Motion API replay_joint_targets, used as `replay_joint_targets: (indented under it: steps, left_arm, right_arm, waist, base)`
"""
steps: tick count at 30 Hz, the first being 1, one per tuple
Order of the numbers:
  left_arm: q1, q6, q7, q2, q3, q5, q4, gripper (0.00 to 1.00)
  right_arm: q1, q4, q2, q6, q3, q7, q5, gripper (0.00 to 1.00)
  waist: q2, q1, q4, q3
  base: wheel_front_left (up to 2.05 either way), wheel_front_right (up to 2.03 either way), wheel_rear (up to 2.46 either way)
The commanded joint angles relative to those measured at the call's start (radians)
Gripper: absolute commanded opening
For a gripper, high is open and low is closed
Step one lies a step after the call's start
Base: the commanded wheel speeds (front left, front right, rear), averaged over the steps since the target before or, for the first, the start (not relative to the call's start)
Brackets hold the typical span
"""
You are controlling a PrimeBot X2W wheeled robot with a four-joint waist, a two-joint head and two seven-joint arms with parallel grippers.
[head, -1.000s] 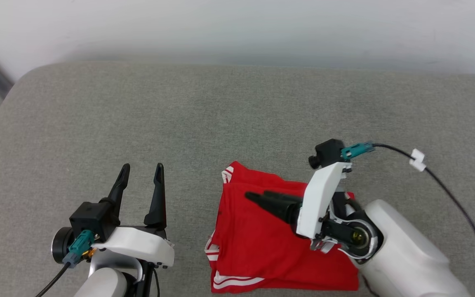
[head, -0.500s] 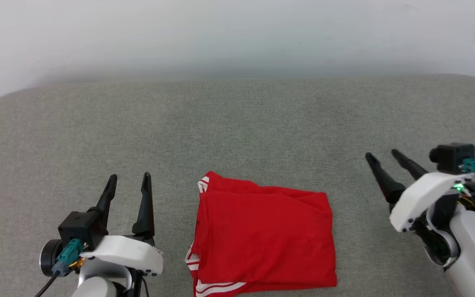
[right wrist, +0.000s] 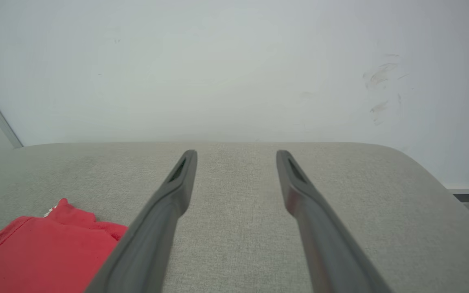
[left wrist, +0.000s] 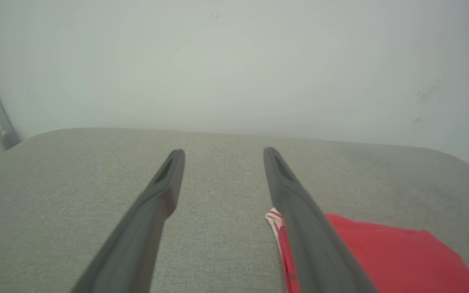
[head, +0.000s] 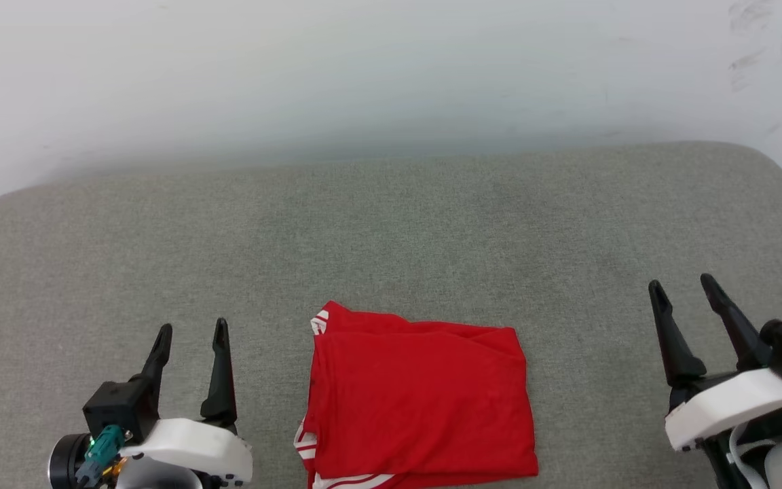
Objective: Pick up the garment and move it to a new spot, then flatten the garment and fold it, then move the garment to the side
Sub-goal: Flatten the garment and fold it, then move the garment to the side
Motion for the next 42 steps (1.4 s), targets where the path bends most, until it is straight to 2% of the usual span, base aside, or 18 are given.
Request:
replay_joint_targets:
  steps: [1, 10, 17, 22, 27, 33, 37, 42]
  left_arm:
    - [0.021, 0.004, -0.004, 0.007, 0.002, 0.004, 0.002, 1.00]
    - [0.065, 0.025, -0.005, 0.018, 0.003, 0.011, -0.018, 1.00]
    - [0.061, 0.024, -0.005, 0.014, 0.005, 0.002, -0.027, 1.00]
    - [0.052, 0.025, -0.005, 0.011, 0.014, -0.005, -0.033, 1.00]
    - [0.042, 0.020, -0.006, 0.008, 0.033, -0.003, -0.044, 1.00]
    - [0.028, 0.009, -0.008, -0.009, 0.058, 0.003, -0.052, 1.00]
    - [0.006, -0.009, -0.008, -0.017, 0.065, 0.023, -0.064, 1.00]
    - [-0.024, -0.030, -0.007, -0.032, 0.067, 0.050, -0.071, 1.00]
  right_arm:
    - [0.035, -0.030, 0.018, 0.000, -0.010, 0.011, -0.014, 1.00]
    - [0.164, -0.205, 0.094, 0.000, -0.057, 0.109, -0.056, 1.00]
    - [0.180, -0.246, 0.110, 0.000, -0.073, 0.149, -0.062, 1.00]
    - [0.175, -0.243, 0.124, 0.000, -0.099, 0.188, -0.021, 1.00]
    - [0.134, -0.181, 0.103, 0.000, -0.205, 0.289, 0.082, 1.00]
    - [0.079, 0.011, 0.049, 0.000, -0.350, 0.419, 0.175, 1.00]
    - [0.035, 0.132, 0.047, 0.000, -0.367, 0.518, 0.251, 1.00]
    - [-0.018, 0.244, 0.090, 0.000, -0.333, 0.715, 0.406, 1.00]
  waist:
    - [0.0000, 0.0000, 0.001, -0.015]
    - [0.0000, 0.0000, 0.003, -0.032]
    - [0.0000, 0.0000, 0.007, -0.033]
    - [0.0000, 0.0000, 0.006, -0.031]
    - [0.0000, 0.0000, 0.018, -0.023]
    - [0.0000, 0.0000, 0.065, -0.006]
    - [0.0000, 0.0000, 0.106, 0.020]
    - [0.0000, 0.0000, 0.148, 0.061]
  base:
    - [0.00, 0.00, 0.00]
    - [0.00, 0.00, 0.00]
    - [0.00, 0.00, 0.00]
    - [0.00, 0.00, 0.00]
    - [0.00, 0.00, 0.00]
    - [0.00, 0.00, 0.00]
    - [0.00, 0.00, 0.00]
    - [0.00, 0.00, 0.00]
